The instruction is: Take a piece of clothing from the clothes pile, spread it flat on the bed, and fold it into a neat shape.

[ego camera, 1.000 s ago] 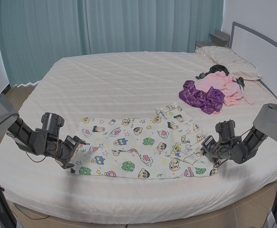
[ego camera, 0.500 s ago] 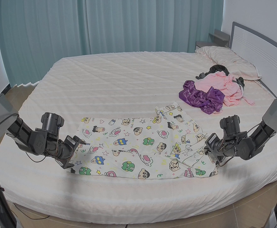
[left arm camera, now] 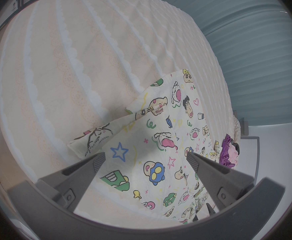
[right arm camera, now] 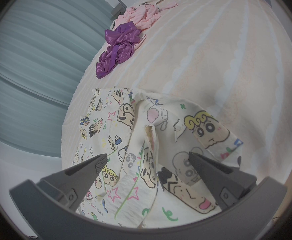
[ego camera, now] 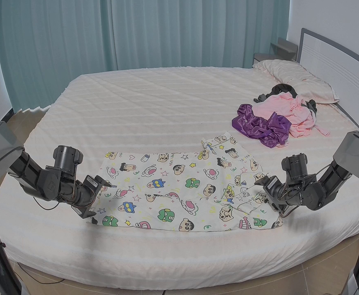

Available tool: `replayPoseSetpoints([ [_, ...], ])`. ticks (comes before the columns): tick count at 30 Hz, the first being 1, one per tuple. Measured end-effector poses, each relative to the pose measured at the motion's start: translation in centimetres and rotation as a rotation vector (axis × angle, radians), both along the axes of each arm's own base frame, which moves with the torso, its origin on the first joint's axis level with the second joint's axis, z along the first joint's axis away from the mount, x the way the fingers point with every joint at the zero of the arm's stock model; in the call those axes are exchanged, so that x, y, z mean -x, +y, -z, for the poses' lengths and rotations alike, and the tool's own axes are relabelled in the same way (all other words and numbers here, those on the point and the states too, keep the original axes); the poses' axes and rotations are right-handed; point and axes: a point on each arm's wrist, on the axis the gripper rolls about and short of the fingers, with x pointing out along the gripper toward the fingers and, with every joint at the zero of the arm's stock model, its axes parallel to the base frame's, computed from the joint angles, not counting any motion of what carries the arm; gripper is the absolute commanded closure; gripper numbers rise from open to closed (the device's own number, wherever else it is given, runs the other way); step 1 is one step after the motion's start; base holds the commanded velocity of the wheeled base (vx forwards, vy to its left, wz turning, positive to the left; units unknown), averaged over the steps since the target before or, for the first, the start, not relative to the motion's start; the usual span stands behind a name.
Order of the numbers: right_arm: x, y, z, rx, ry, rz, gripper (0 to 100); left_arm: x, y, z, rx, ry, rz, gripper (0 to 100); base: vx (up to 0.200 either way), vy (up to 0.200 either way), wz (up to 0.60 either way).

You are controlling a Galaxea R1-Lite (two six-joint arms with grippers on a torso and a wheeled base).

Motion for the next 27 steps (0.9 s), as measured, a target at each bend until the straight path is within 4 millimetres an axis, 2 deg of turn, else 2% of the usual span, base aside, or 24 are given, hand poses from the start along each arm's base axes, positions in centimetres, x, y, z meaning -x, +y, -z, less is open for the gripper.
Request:
replayPoseSetpoints([
  [5, -0.3, 0.0, 0.3, -0.004, -0.024, 0.001, 0, 0.0, 0.0, 0.0, -0.001, 0.000, 0.000, 0, 0.000, 0.000, 0.00],
  [6, -0.3, 0.0, 0.3, -0.004, -0.025, 0.000, 100, 0.0, 0.0, 0.0, -0.001, 0.000, 0.000, 0, 0.000, 0.000, 0.00],
  [20, -0.7, -1.4, 0.2, 0.000, -0.021, 0.041, 100, 0.0, 0.0, 0.0, -0.001, 0.002, -0.001, 0, 0.000, 0.000, 0.00],
  [27, -0.3, -1.6, -0.5, -0.002, -0.032, 0.044, 100, 0.0, 0.0, 0.0, -0.001, 0.002, -0.002, 0, 0.000, 0.000, 0.00],
])
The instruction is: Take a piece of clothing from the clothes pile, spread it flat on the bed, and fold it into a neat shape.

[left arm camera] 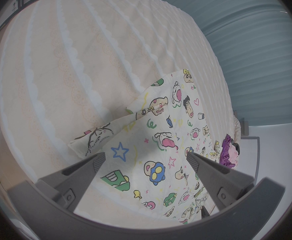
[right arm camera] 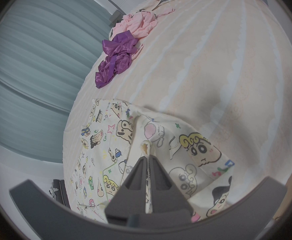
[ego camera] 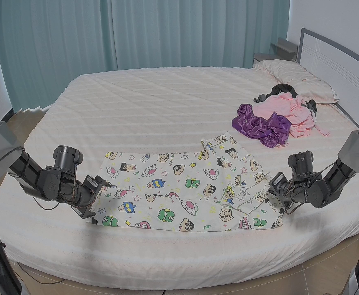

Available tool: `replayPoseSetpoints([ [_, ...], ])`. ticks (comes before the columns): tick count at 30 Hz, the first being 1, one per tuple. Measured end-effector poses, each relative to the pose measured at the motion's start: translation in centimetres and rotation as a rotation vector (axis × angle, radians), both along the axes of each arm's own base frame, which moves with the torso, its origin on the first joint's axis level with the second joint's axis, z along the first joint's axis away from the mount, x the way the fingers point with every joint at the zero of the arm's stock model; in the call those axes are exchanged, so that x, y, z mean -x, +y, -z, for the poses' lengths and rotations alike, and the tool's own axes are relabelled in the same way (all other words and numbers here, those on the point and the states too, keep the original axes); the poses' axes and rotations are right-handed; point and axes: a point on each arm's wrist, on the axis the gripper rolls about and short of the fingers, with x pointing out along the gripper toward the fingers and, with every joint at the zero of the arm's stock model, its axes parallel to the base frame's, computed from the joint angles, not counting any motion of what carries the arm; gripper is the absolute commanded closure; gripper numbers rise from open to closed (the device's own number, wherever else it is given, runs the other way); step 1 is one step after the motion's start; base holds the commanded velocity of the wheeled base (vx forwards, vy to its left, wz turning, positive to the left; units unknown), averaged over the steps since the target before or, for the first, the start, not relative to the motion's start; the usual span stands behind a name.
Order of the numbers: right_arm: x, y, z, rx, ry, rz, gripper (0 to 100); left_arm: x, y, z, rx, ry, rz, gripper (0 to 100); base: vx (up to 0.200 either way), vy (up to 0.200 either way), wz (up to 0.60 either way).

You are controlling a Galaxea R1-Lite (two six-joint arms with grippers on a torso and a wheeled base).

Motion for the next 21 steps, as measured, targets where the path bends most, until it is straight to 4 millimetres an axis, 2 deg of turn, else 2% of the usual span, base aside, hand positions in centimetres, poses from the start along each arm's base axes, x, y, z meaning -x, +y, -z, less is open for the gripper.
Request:
replayPoseSetpoints([
  [13, 2.0, 0.0, -4.0, 0.011, -0.017, -0.024, 100, 0.2, 0.0, 0.0, -0.001, 0.003, 0.000, 0, 0.000, 0.000, 0.00],
  [21, 4.5, 0.9, -5.8, 0.030, -0.018, -0.081, 100, 0.2, 0.0, 0.0, -0.001, 0.003, 0.001, 0, 0.000, 0.000, 0.00],
])
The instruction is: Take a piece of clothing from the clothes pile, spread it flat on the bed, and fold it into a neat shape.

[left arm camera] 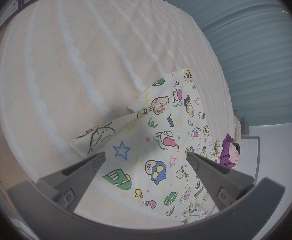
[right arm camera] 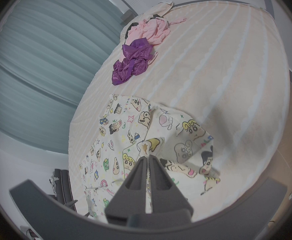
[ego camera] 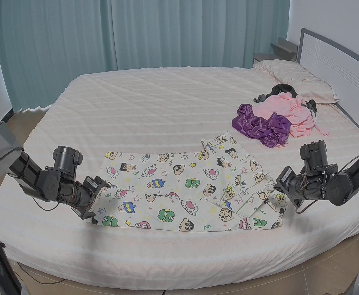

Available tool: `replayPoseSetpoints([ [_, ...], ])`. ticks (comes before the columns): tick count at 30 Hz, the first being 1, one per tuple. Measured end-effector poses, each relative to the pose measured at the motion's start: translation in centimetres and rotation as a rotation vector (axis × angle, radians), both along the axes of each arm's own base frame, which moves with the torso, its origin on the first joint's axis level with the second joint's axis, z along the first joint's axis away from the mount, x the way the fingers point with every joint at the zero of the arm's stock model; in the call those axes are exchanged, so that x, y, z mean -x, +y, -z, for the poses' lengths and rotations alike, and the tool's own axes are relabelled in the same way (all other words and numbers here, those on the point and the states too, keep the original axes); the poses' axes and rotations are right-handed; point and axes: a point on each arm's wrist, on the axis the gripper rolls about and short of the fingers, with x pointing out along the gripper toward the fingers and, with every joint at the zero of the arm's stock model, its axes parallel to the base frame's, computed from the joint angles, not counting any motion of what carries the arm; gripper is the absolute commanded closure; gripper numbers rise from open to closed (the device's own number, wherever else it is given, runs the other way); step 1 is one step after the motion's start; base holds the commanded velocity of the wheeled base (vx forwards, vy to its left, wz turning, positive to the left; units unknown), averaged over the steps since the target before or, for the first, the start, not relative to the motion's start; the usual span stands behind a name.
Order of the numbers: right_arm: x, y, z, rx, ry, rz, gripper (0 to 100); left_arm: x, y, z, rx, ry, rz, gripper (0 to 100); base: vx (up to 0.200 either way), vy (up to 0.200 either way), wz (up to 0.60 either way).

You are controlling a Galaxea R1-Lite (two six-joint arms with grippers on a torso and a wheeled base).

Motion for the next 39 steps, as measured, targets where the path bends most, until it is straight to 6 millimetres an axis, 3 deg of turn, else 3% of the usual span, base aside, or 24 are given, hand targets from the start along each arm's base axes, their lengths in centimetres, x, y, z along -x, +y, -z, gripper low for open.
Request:
replayPoseSetpoints([
  [8, 2.7, 1.1, -1.8, 0.065, 0.003, -0.059, 100, 0.0, 0.0, 0.0, 0.000, -0.001, 0.000, 0, 0.000, 0.000, 0.00],
  [20, 3.7, 1.7, -4.1, 0.122, -0.036, -0.114, 100, 0.0, 0.0, -0.1, 0.001, -0.001, 0.000, 0, 0.000, 0.000, 0.00],
  [38, 8.1, 3.0, -1.7, 0.214, 0.117, -0.216, 100, 0.0, 0.0, -0.1, 0.001, -0.002, 0.000, 0, 0.000, 0.000, 0.00],
  [39, 8.3, 3.0, -1.5, 0.217, 0.125, -0.221, 0, 0.0, 0.0, -0.1, 0.001, -0.002, 0.001, 0, 0.000, 0.000, 0.00],
])
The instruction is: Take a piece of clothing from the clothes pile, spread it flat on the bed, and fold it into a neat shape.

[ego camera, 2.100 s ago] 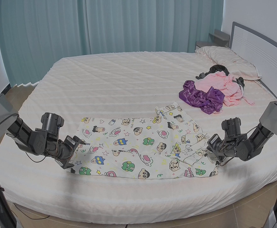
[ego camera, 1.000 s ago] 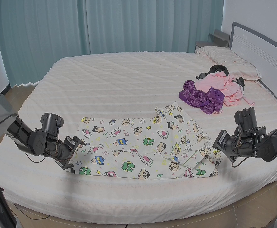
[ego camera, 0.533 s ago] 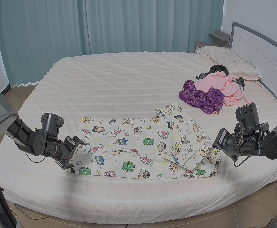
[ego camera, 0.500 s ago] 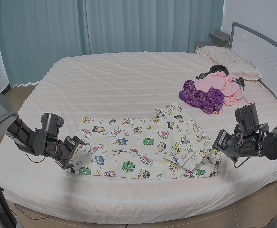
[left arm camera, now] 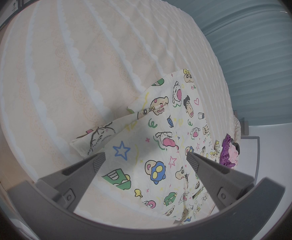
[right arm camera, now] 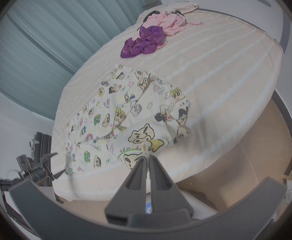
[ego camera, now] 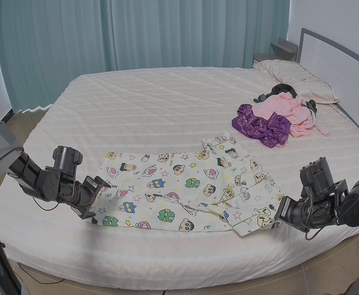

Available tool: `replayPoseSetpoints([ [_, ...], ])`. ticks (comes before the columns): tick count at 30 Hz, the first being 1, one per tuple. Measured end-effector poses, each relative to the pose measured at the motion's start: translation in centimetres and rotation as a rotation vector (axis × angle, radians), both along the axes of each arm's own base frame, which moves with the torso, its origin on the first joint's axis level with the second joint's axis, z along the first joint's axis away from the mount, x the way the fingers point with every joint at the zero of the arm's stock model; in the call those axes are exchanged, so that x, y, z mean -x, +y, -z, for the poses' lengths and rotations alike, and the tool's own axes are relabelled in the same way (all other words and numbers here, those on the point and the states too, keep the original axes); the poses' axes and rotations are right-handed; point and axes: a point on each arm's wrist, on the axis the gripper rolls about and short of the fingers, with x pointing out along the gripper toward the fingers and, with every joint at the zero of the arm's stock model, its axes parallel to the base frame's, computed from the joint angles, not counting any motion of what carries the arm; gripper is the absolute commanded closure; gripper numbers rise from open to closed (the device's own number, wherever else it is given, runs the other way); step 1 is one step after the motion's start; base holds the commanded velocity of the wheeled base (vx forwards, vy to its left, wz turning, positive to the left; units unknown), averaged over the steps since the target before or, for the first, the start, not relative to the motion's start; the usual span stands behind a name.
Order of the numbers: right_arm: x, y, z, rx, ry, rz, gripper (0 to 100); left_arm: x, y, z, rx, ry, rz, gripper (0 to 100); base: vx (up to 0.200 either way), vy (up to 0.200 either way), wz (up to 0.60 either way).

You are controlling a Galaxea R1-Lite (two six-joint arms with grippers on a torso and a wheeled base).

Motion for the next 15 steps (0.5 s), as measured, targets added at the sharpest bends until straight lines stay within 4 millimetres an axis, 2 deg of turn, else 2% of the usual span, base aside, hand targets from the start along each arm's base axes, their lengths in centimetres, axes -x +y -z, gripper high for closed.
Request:
replayPoseSetpoints([
  [9, 0.8, 0.3, 1.0, 0.025, 0.041, -0.036, 0, 0.0, 0.0, 0.0, 0.000, 0.000, 0.000, 0, 0.000, 0.000, 0.00],
  [15, 0.0, 1.2, 0.5, 0.008, 0.013, -0.058, 0, 0.0, 0.0, 0.0, 0.000, 0.000, 0.000, 0, 0.000, 0.000, 0.00],
])
